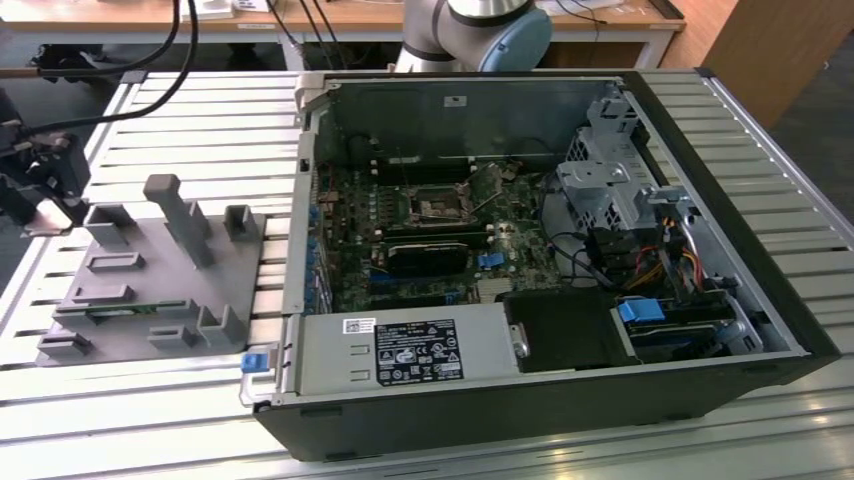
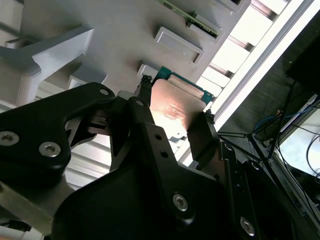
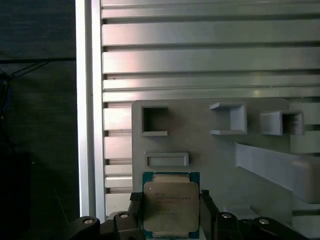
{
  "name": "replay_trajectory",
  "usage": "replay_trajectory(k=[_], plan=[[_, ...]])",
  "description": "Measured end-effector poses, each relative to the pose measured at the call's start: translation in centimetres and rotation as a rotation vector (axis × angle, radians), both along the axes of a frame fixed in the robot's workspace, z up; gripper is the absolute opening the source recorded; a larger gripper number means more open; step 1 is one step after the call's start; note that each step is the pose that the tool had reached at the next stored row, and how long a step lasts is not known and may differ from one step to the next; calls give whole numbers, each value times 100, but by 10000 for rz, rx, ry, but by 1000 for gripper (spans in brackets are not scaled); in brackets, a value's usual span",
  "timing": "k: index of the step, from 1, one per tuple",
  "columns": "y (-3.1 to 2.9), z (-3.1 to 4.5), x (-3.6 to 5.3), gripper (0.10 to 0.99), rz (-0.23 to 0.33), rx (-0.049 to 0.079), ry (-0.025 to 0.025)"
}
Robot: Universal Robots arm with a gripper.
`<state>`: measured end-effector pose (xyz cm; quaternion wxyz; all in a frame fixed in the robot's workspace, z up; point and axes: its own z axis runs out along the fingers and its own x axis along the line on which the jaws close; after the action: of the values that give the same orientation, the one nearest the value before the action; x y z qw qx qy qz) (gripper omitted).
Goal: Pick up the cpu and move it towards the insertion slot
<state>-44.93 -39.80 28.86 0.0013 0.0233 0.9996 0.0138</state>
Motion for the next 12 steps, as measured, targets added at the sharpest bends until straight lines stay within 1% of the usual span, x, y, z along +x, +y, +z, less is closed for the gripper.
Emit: replay_trajectory(k=[6, 12], plan=[[-1, 26, 16, 537, 1, 0, 0], [0, 107, 18, 537, 1, 1, -2]])
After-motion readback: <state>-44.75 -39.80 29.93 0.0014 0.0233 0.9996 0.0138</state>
